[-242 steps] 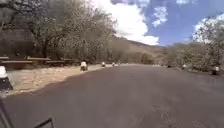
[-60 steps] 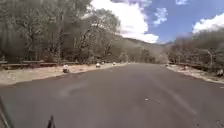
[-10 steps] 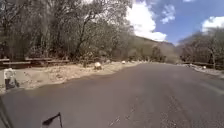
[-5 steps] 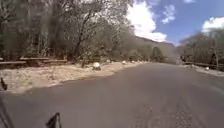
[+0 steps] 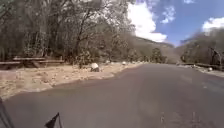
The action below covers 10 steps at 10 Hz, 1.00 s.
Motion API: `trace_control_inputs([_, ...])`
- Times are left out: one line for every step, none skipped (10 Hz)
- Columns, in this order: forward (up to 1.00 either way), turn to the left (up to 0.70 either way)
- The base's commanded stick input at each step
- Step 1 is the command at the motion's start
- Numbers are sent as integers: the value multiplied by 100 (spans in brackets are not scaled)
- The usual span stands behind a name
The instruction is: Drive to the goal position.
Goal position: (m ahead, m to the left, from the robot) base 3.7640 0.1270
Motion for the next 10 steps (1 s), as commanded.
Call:
trace_control_inputs([70,0])
trace_control_inputs([70,0])
trace_control_inputs([70,0])
trace_control_inputs([70,0])
trace_control_inputs([70,0])
trace_control_inputs([70,0])
trace_control_inputs([70,0])
trace_control_inputs([70,0])
trace_control_inputs([70,0])
trace_control_inputs([70,0])
